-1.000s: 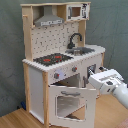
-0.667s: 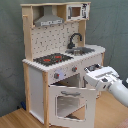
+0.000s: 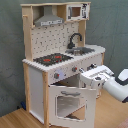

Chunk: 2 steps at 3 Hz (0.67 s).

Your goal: Play with the kitchen

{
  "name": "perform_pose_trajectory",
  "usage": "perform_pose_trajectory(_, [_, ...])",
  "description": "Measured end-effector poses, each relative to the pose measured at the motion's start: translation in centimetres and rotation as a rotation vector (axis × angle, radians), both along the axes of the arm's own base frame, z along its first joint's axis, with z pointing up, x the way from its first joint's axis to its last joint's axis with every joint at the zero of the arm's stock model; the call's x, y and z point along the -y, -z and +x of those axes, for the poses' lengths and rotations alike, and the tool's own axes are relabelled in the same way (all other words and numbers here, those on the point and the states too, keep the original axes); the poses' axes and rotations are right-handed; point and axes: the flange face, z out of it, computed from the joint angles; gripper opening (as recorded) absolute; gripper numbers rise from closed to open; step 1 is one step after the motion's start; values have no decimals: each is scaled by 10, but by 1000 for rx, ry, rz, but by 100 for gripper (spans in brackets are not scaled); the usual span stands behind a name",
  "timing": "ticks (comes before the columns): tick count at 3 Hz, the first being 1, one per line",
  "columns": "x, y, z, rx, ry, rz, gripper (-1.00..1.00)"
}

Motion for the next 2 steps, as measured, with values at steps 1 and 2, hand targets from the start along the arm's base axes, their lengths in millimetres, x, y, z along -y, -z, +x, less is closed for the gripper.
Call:
perform_pose_trajectory(1, [11, -5, 25, -47, 14, 2, 100])
perform_pose_trajectory(2, [19, -15, 49, -100, 26, -15, 100])
